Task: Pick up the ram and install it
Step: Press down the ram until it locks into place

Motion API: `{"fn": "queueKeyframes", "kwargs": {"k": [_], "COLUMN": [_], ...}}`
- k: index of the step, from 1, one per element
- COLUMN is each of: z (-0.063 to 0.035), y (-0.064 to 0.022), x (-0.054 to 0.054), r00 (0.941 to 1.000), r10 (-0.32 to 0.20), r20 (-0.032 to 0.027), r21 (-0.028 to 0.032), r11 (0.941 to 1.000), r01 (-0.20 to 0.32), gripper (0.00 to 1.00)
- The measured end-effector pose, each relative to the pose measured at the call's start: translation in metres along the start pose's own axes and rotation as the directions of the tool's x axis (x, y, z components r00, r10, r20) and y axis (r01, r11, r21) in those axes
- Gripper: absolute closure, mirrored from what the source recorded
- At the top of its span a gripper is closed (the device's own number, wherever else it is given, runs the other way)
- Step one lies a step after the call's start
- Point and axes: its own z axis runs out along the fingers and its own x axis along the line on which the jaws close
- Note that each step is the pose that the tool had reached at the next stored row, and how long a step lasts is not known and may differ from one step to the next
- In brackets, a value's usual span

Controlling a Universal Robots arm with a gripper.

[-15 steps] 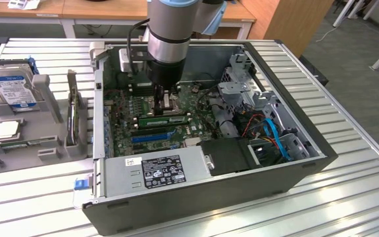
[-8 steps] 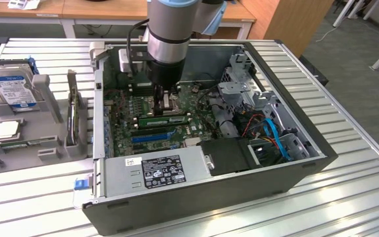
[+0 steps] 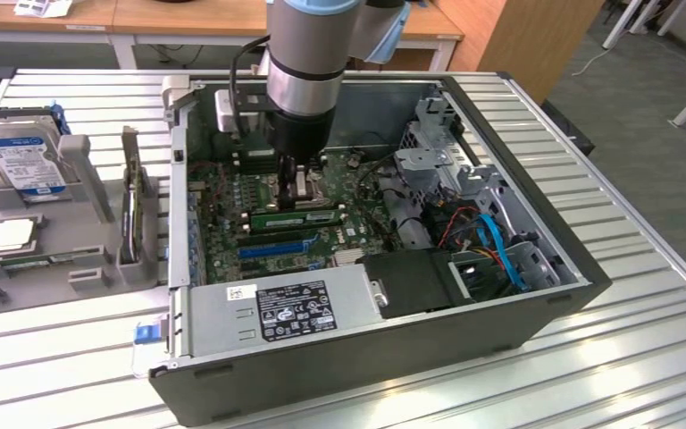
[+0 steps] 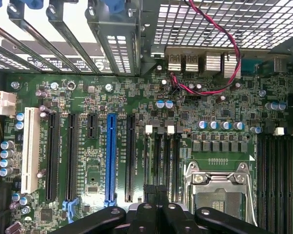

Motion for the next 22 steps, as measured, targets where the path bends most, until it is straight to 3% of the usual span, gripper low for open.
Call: {"fn": "queueKeyframes", "kwargs": {"k": [22], "z": [0.0061], "y": [-0.0003], "x": [0.0018], "r00": [1.0000], "r10": [0.000], "r20": [-0.0004], "r21": [-0.0002], "r11": [1.0000], "r01": [0.000], "gripper": [0.90]}}
